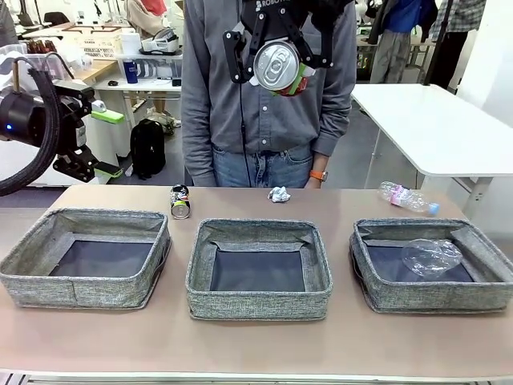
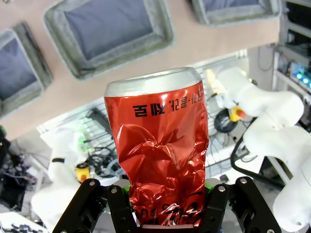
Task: Sort the waste into the appropriate baskets.
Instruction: Place the picked waste into the Fabric basket indicated by the person.
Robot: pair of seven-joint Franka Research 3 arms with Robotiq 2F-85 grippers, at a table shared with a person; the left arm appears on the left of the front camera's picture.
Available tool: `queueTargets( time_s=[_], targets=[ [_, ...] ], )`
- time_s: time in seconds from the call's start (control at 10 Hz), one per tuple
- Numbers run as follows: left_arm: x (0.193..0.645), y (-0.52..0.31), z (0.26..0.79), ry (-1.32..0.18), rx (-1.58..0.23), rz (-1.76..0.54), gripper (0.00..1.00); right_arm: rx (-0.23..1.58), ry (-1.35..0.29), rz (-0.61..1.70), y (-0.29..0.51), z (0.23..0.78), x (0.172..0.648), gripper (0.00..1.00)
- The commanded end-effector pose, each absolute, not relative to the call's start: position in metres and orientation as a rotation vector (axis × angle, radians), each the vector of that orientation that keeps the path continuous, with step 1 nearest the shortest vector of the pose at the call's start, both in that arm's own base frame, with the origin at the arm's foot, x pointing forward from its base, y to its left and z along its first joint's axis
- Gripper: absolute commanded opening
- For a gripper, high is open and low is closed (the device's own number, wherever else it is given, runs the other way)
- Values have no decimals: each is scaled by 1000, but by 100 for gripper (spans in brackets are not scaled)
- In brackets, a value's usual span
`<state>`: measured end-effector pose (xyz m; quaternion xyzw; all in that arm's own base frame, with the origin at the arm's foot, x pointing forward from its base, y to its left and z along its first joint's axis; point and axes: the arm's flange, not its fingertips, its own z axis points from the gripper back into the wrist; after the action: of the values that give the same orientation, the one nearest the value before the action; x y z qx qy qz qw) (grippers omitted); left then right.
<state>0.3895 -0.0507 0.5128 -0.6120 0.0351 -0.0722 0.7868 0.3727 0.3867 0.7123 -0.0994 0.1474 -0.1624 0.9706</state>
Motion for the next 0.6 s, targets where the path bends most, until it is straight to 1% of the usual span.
queueTargets(
  time_s=[0.0, 0.5],
  targets=[
    [388, -50, 516, 85, -1315, -154, 100, -206, 297, -330, 385, 713, 369, 16],
    [388, -50, 516, 85, -1315, -154, 100, -206, 297, -330, 385, 713, 369, 16]
  ],
)
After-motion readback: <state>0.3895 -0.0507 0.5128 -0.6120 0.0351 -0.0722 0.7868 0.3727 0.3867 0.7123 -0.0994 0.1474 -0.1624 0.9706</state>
